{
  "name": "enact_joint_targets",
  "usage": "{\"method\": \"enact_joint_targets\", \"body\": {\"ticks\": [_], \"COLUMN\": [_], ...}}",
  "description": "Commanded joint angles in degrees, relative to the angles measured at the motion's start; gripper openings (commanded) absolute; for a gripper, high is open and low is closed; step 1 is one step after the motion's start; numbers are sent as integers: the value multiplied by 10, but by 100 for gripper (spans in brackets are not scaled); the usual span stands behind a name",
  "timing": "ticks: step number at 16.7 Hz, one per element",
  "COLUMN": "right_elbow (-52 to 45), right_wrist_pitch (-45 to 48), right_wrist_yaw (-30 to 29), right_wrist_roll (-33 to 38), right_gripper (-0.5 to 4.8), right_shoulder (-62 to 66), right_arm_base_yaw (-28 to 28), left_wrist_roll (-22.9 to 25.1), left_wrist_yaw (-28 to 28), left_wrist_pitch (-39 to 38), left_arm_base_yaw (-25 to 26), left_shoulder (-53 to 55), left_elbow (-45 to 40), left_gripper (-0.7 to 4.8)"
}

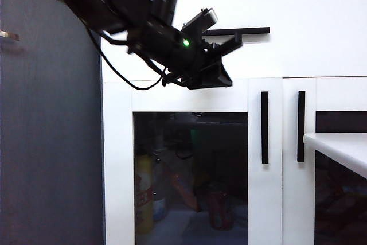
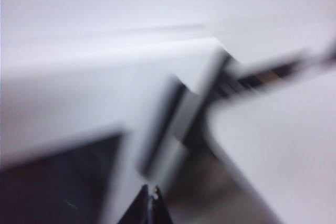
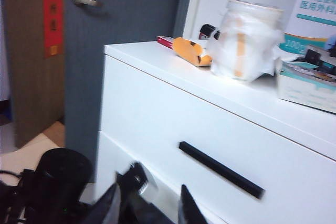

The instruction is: Open the left door of the white cabinet, pick up a can of beverage from the table on the right, place it inside the cabinet, and finally close the cabinet door.

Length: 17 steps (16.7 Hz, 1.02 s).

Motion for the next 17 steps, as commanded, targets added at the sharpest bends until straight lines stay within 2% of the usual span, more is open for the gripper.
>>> {"method": "enact_joint_targets", "body": {"ticks": [1, 6, 10, 13, 15, 17], "right_elbow": [0, 0, 0, -9, -25, -37], "right_wrist_pitch": [9, 9, 9, 10, 11, 11], "right_wrist_yaw": [2, 2, 2, 2, 2, 2], "right_wrist_roll": [1, 1, 1, 1, 1, 1], "right_gripper": [147, 147, 147, 147, 147, 148], "right_shoulder": [-1, -1, -1, -1, -3, -7], "right_arm_base_yaw": [-12, -36, -42, -50, -51, -53], "left_wrist_roll": [49, 47, 43, 8, 4, 4], "left_wrist_yaw": [-50, -61, -59, -5, 43, 38], "left_wrist_pitch": [57, 56, 22, 5, -75, -167], "left_arm_base_yaw": [5, 29, 40, 40, 34, 30], "left_shoulder": [40, 128, 165, 148, 92, 28], "left_elbow": [39, 134, 204, 205, 205, 205], "left_gripper": [-6, -6, -6, -6, -6, -6]}}
